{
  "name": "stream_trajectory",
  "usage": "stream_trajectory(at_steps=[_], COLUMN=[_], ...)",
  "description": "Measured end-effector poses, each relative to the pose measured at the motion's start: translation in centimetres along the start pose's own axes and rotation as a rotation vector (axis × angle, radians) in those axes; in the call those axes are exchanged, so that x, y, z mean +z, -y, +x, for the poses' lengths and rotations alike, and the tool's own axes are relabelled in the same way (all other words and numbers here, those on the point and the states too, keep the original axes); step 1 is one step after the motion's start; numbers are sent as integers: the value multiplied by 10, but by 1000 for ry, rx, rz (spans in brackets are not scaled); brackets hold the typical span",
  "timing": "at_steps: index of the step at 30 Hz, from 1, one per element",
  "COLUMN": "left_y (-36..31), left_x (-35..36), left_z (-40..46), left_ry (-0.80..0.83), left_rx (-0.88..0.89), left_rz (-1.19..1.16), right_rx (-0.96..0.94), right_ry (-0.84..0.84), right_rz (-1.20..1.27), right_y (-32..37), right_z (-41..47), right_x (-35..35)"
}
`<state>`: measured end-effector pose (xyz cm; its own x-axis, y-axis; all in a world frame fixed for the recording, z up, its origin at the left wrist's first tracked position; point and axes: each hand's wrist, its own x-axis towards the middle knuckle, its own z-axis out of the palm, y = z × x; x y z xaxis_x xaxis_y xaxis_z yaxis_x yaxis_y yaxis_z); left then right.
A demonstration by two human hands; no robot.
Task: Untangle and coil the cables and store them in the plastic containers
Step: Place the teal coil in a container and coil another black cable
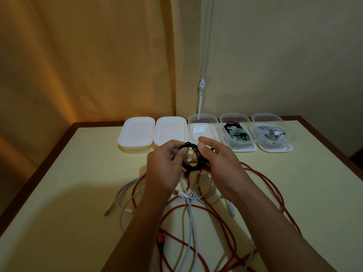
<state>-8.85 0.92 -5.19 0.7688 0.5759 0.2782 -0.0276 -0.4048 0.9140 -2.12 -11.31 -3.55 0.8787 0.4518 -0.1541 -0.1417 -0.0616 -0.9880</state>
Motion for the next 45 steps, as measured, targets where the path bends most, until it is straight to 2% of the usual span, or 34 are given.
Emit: stream_trajectory(at_steps=[3,7,14,20,24,30,34,37,41,43,45], left_y=[1,-5,-9,0,2,4,3,2,4,7,6], left_x=[1,4,7,9,10,13,14,14,9,7,7], left_z=[-1,-1,-3,-2,-3,-3,-2,-3,-2,-1,-1], left_ry=[67,161,98,-10,8,30,28,18,-5,-11,-6], left_rx=[-94,-126,-122,-32,-9,39,93,124,137,146,157], left_rz=[-31,-26,-131,22,64,113,182,249,339,350,343], right_rx=[0,-27,-108,-94,-53,-38,32,12,28,2,-13], right_ry=[-9,-35,-53,-17,31,5,26,69,160,224,189], right_rz=[-27,12,-134,-105,-43,-130,-73,-27,173,133,61], right_y=[-1,0,1,2,3,1,-4,-2,1,1,1], right_z=[-1,-1,-5,-7,-7,-6,-2,-3,-4,-4,-4], right_x=[-2,-2,-2,-2,-2,-1,-2,-3,-7,-8,-6])
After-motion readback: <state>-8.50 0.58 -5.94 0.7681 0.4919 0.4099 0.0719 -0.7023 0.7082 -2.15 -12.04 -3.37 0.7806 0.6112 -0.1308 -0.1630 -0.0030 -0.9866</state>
